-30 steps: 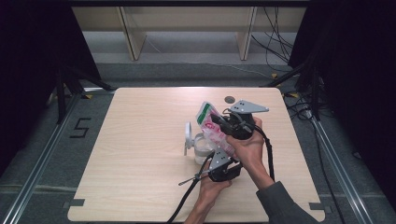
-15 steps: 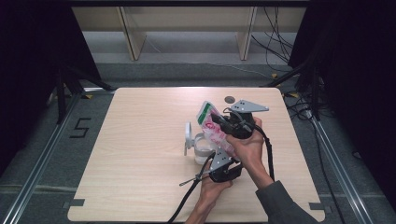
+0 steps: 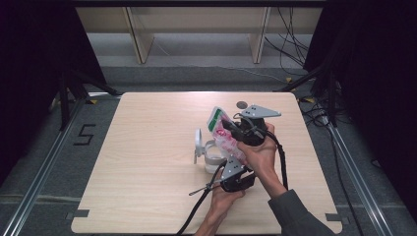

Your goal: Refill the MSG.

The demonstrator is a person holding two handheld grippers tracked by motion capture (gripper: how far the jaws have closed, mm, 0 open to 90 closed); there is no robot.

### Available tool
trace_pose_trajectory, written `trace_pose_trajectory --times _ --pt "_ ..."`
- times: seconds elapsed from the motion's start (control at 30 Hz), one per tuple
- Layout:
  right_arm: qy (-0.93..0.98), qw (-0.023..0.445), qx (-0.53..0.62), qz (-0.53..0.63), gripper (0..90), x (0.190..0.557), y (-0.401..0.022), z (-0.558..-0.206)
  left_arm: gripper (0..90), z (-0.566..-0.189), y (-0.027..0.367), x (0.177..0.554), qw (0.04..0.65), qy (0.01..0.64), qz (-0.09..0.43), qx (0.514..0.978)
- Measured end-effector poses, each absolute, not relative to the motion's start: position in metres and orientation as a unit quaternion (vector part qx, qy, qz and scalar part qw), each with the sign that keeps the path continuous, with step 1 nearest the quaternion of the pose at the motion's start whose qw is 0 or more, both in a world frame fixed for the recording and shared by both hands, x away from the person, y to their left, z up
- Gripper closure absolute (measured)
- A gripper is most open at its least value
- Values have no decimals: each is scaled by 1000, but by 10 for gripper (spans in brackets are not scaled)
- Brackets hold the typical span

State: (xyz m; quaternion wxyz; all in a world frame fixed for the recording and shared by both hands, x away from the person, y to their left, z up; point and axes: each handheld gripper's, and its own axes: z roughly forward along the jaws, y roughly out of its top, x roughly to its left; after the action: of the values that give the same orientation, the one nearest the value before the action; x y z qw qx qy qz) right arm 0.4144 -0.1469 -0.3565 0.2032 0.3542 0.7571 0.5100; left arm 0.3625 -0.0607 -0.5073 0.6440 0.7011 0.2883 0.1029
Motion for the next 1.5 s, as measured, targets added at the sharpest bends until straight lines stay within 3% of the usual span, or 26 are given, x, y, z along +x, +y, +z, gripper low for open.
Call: trace_pose_trajectory --times 0.7,1.5 --pt "758 185 362 511 900 415 -142 -356 749 -505 -58 362 648 287 107 697" --pt "770 200 344 498 900 417 -137 -356 750 -503 -56 361 645 289 110 699"
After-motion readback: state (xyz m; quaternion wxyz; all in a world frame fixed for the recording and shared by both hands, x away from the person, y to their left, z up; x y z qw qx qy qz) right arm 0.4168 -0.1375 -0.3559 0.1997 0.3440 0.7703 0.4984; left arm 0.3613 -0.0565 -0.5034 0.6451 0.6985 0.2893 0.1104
